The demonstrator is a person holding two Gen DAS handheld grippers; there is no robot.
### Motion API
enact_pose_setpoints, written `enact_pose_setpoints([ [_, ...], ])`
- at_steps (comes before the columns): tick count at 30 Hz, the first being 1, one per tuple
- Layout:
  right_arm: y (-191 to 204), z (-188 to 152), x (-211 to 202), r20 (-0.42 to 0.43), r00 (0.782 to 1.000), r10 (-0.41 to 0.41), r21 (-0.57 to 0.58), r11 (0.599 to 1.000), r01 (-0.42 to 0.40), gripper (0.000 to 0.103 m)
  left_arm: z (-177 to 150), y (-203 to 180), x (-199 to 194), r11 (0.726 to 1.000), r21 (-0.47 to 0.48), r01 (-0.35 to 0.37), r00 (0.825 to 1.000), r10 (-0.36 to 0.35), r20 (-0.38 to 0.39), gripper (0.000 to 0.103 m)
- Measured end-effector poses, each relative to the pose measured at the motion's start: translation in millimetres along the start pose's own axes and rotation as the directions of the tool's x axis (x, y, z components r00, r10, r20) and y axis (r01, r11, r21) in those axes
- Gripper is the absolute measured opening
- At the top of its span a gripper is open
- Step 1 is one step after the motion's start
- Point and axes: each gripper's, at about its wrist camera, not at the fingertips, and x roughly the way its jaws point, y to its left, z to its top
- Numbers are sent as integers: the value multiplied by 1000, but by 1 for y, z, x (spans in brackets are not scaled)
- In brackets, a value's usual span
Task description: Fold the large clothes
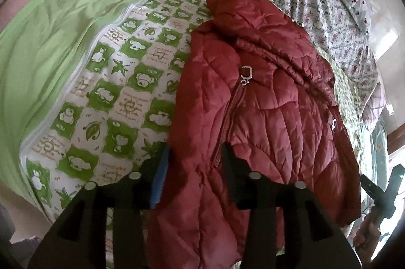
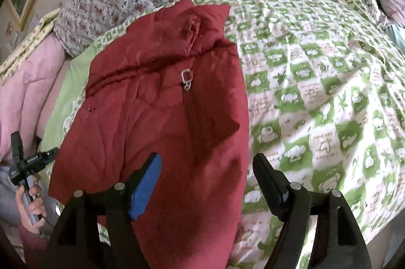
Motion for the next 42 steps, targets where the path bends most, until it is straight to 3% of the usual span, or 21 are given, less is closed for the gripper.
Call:
enact_pose_setpoints([
  [5, 11, -9, 8, -30, 999, -22, -39, 999, 21, 79, -7, -2, 5, 1000, 12, -3, 1000, 3, -24, 52],
  [12, 10, -21, 8, -81, 992, -97, -96, 991, 89, 76, -15, -2, 11, 998, 64, 8, 997, -3, -75, 53],
  [13, 8, -23, 7, -88, 992, -93, -96, 992, 84, 75, -16, -2, 12, 997, 70, 10, 997, -4, -80, 55],
  [18, 0, -31, -2, -122, 991, -51, -80, 996, 42, 46, -27, 7, 17, 996, 84, 38, 992, -27, -126, 55],
  [23, -1, -34, -2, -137, 990, -11, -72, 997, 1, 43, -41, 12, 22, 992, 71, 103, 980, -89, -176, 55],
  [31, 2, -36, 1, -155, 988, 15, -77, 997, -27, 46, -49, 2, 20, 983, 128, 130, 977, -105, -186, 55],
  [33, 2, -37, -1, -146, 989, 26, -74, 997, -37, 42, -51, -3, 20, 980, 149, 131, 978, -103, -183, 55],
  [42, -4, -40, -9, -81, 990, 117, -33, 992, -120, 30, -49, -12, 14, 974, 188, 123, 984, -96, -148, 26],
])
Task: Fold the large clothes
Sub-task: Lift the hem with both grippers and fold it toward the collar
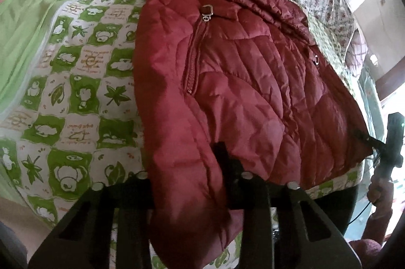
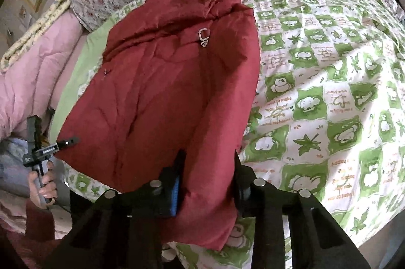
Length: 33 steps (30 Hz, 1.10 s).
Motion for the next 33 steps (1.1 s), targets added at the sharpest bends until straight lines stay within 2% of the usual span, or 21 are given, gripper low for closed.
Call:
enact_pose_setpoints([
  [5, -5, 3, -8, 43, 996, 76, 34, 996, -77, 27, 2, -5, -15, 999, 1, 39, 998, -39, 57, 18],
  [12, -6, 10, -19, 105, 985, 140, 52, 988, -146, 24, 10, -12, -37, 998, 3, 63, 989, -63, 133, 17],
  [18, -11, 21, -33, 174, 962, 212, 82, 970, -228, 23, 23, -13, -53, 996, -9, 90, 979, -87, 186, 17],
  [22, -9, 36, -40, 212, 950, 231, 82, 964, -253, 23, 35, -16, -64, 993, -2, 119, 968, -115, 223, 17],
  [33, 0, 97, -45, 285, 928, 240, 59, 962, -267, 22, 88, -31, -79, 991, 34, 132, 944, -136, 299, 17],
])
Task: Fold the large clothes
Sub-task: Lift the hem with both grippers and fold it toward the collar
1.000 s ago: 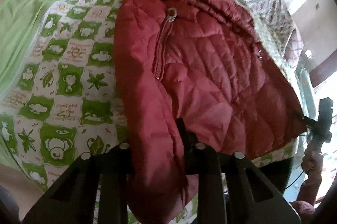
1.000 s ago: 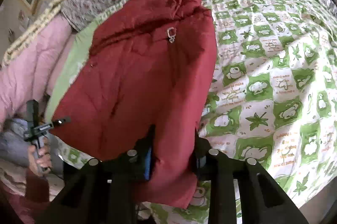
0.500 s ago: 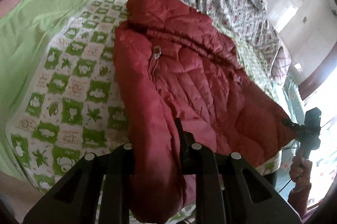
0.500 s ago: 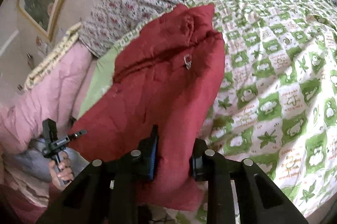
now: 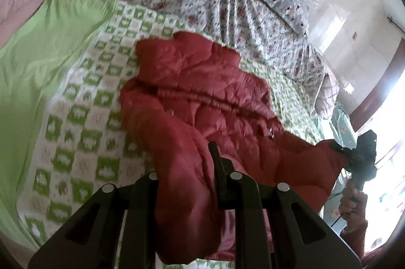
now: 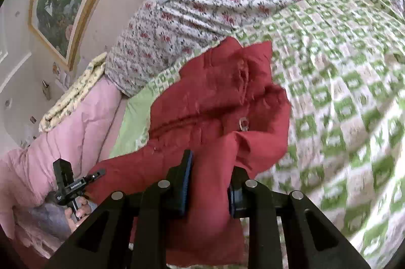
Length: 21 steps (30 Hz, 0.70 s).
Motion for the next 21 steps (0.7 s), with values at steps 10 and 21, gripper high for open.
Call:
enact_pose_setpoints([
  [10, 13, 61, 16, 49, 999, -10, -38, 999, 12, 20, 71, -2, 22, 999, -34, 18, 998, -16, 63, 17],
  [21, -8, 138, 62, 106, 994, -30, 33, 999, 27, 20, 142, 13, 79, 991, -130, -20, 997, 30, 74, 17],
])
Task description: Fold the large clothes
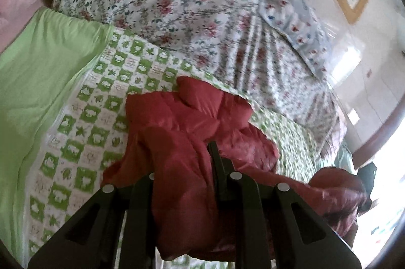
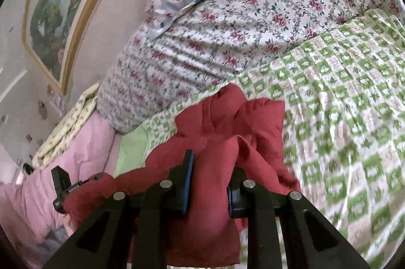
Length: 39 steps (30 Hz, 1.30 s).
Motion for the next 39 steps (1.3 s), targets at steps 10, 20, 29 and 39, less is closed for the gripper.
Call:
enact_pose_setpoints([
  [10, -35, 41, 94, 6, 995, -95, 91, 991, 94, 20, 43, 16, 93, 996, -34, -83, 996, 82, -37, 17],
  [20, -88, 57, 165, -14, 984, -180, 205, 962, 179, 20, 66, 39, 179, 990, -45, -137, 985, 131, -111, 20],
  [29, -108, 57, 197, 7, 969, -245, 250, 939, 236, 20, 85, 49, 193, 991, -93, -98, 990, 87, -115, 24],
  [39, -113, 52, 213, 15, 961, -276, 241, 934, 265, 20, 88, 20, 108, 1000, 12, -17, 999, 16, 43, 40],
])
